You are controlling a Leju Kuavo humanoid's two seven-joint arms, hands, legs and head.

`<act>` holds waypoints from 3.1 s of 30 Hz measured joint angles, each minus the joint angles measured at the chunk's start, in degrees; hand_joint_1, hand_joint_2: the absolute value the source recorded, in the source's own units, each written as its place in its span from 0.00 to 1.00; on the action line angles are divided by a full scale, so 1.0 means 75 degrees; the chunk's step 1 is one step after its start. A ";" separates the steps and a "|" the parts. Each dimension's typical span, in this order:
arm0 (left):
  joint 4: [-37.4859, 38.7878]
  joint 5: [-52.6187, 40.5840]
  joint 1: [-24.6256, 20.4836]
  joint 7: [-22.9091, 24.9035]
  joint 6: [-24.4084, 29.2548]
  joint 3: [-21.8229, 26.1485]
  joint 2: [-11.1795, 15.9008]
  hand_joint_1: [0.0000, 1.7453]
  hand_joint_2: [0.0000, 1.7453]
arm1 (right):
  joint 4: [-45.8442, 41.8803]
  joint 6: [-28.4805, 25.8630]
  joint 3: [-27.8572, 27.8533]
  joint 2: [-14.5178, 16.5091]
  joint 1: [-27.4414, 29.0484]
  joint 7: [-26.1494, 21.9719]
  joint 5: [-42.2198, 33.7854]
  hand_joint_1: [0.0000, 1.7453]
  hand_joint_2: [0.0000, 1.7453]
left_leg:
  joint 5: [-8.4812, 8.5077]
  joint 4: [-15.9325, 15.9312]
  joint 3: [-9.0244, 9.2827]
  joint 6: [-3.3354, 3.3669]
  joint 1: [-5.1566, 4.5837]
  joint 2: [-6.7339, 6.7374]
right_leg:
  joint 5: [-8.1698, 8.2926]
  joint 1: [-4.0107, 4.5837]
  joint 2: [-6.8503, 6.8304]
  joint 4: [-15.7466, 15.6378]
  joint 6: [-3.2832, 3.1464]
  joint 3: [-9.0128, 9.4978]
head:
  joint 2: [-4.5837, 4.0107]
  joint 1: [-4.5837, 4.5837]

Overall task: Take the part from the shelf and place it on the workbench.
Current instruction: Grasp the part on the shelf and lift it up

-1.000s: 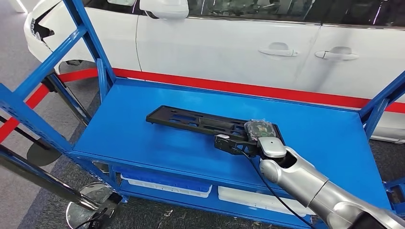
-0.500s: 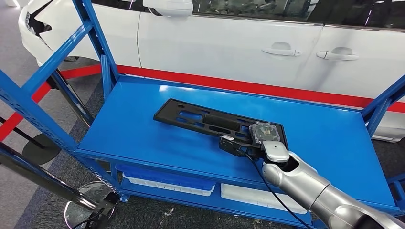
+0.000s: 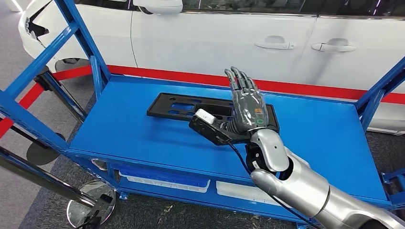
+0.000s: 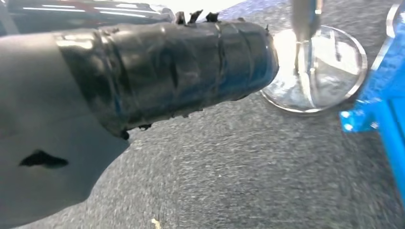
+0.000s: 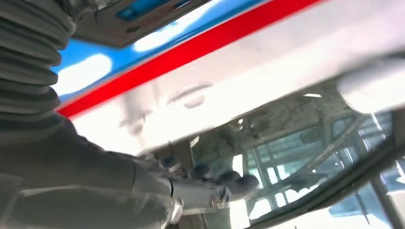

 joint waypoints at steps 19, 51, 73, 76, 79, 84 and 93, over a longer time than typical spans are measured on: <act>0.0007 -0.0015 -0.0010 0.0457 0.0220 0.0667 -0.0103 0.00 1.00 | -0.3353 -0.1238 -0.0917 -0.0385 0.0302 -0.0105 -0.1400 0.00 1.00 | 0.0479 -0.0831 0.0122 0.0094 0.0029 0.0013 | -0.0330 -0.0143 0.0072 0.0076 0.0353 0.0205 | 0.0000 0.0045; 0.0015 -0.1138 -0.0228 -0.0256 -0.0736 0.0731 -0.0066 0.00 0.00 | 0.1115 0.1615 -0.0028 -0.0398 0.0919 -0.0296 -0.1236 0.00 1.00 | 0.0412 -0.0917 0.0175 0.0132 -0.0051 -0.0074 | -0.0106 -0.0131 0.0061 0.0055 0.0304 -0.0083 | 0.0000 0.0022; 0.0020 -0.1308 -0.0255 -0.0283 -0.0607 0.0731 -0.0125 0.00 0.00 | 0.2316 0.1051 0.0103 0.0145 0.0851 -0.0340 -0.0812 0.99 1.00 | 0.0505 -0.0938 0.0139 0.0311 -0.0029 -0.0017 | -0.0983 -0.0078 0.0080 0.1789 0.0353 -0.0842 | 0.0000 0.0032; 0.0020 -0.1325 -0.0252 -0.0327 -0.0657 0.0731 -0.0127 0.00 0.00 | 0.2284 0.1022 0.0103 0.0147 0.0873 -0.0336 -0.0734 0.30 1.00 | 0.0492 -0.0905 0.0138 0.0305 -0.0022 -0.0025 | -0.0736 -0.0137 0.0069 0.1820 0.0373 -0.0850 | 0.0000 0.0034; 0.0021 -0.1334 -0.0253 -0.0402 -0.0781 0.0731 -0.0136 0.00 0.25 | 0.2183 0.0944 0.0097 0.0149 0.0806 -0.0320 -0.0637 0.01 1.00 | 0.0456 -0.0845 0.0117 0.0244 -0.0026 -0.0039 | -0.0171 -0.0134 0.0065 0.0391 0.0314 -0.0149 | 0.0000 0.0030; 0.0026 -0.1342 -0.0246 -0.0460 -0.0886 0.0731 -0.0154 0.00 1.00 | 0.2045 0.0814 0.0089 0.0166 0.0791 -0.0301 -0.0521 0.00 1.00 | 0.0389 -0.0783 0.0039 0.0058 -0.0022 -0.0027 | -0.0109 -0.0111 0.0085 -0.0006 0.0166 0.0011 | 0.0000 0.0022; 0.0026 -0.1410 -0.0239 -0.0464 -0.0895 0.0731 -0.0163 0.00 0.00 | 0.1896 0.0795 0.0088 0.0188 0.0807 -0.0294 -0.0319 0.00 1.00 | -0.0078 0.0744 -0.0656 -0.0035 -0.0012 -0.0016 | -0.0094 -0.0105 0.0080 -0.0023 0.0057 0.0041 | 0.0000 -0.0012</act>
